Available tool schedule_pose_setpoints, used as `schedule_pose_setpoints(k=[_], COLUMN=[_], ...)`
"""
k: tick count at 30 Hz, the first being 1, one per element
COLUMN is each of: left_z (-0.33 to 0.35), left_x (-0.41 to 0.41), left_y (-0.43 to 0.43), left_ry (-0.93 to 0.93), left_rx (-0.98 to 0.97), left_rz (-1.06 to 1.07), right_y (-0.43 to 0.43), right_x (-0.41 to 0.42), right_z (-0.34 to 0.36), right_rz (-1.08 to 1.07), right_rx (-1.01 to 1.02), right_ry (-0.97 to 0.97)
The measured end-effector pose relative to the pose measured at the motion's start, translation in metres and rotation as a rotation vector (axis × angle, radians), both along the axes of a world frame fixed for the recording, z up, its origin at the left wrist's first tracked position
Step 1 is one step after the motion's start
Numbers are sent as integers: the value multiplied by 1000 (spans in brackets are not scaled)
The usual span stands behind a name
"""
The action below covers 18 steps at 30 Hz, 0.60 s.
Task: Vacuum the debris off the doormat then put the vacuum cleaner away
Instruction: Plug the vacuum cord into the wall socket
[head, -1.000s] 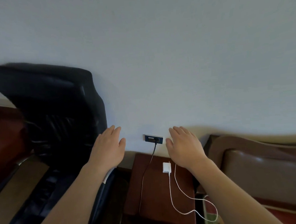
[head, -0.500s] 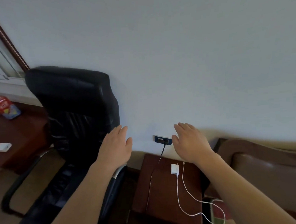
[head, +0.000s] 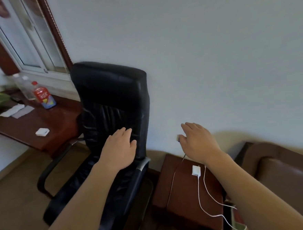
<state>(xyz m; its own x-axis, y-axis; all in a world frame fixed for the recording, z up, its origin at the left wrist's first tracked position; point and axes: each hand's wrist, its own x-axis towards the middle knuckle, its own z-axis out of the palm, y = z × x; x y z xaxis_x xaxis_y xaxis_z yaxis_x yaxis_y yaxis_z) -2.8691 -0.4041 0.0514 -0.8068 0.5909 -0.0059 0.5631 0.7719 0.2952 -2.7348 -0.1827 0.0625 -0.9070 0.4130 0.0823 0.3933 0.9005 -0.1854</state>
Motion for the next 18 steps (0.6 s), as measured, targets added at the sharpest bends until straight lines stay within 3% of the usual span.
schedule_pose_setpoints(k=[9,18], left_z=[-6,-1], left_x=[4,25], left_y=[-119,-203], left_ry=[-6,2], left_rx=[-49,-34], left_rz=[88,267], right_y=[-100,-167], right_x=[-9,-29], right_z=[7,2], right_rz=[105,297], right_rx=[37,73], right_ry=[-71,-4])
